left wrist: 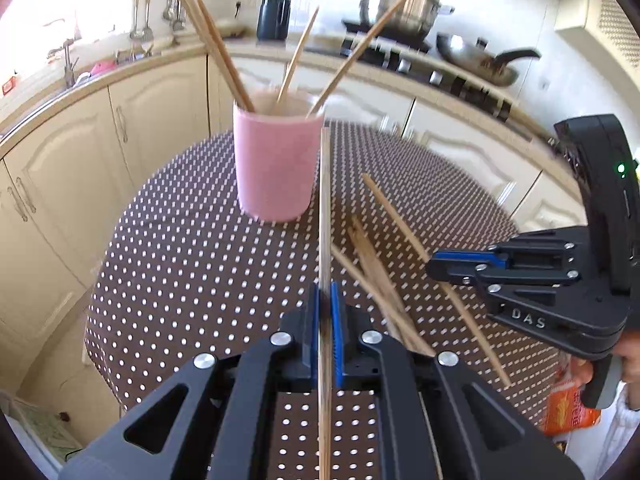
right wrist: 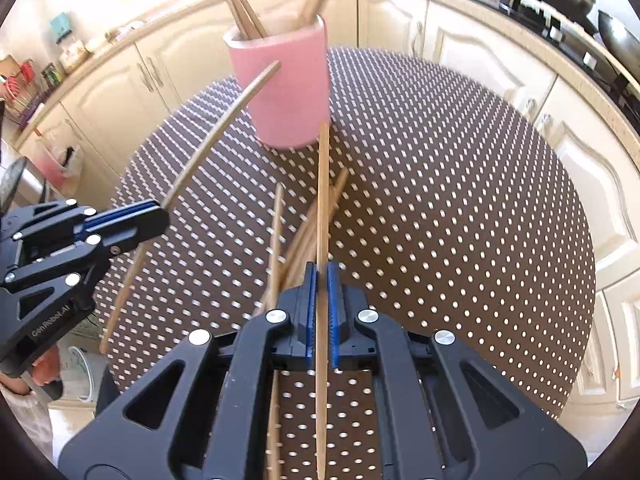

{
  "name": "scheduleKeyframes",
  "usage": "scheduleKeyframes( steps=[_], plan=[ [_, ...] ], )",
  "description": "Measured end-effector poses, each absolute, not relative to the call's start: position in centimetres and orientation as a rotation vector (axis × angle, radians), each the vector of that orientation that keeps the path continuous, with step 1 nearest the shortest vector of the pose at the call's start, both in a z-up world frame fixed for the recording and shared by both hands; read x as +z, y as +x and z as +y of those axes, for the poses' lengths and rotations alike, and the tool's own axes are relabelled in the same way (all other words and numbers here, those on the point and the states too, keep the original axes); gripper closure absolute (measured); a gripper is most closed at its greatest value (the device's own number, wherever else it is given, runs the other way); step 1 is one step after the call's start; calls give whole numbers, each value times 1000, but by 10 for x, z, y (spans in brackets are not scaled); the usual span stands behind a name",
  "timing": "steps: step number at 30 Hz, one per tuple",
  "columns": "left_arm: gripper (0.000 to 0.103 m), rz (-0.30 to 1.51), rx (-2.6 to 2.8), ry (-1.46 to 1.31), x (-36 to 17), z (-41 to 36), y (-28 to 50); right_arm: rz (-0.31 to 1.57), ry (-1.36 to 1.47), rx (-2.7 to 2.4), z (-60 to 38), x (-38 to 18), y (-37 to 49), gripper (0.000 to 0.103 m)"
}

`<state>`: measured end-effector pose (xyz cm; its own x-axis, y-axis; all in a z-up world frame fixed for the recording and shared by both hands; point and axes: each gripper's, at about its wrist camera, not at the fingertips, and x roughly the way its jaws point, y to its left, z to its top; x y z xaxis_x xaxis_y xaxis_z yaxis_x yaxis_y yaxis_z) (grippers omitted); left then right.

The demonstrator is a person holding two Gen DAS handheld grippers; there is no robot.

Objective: Organize utensils
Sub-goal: 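Lift both held chopsticks up over the pink cup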

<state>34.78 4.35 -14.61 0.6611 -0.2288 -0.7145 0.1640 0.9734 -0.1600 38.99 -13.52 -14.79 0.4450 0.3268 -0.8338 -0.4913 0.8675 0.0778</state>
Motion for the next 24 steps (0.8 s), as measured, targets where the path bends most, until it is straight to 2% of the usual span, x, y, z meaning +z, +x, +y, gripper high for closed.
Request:
scheduleKeyframes(
  steps=[14,24],
  plan=[
    [97,587,-275,-150,-94,36,300,752,-66,570,-141,-90,357,97],
    [97,470,-256,-188,-73,29,315,609,8,603,-150,-65,352,97]
  ],
)
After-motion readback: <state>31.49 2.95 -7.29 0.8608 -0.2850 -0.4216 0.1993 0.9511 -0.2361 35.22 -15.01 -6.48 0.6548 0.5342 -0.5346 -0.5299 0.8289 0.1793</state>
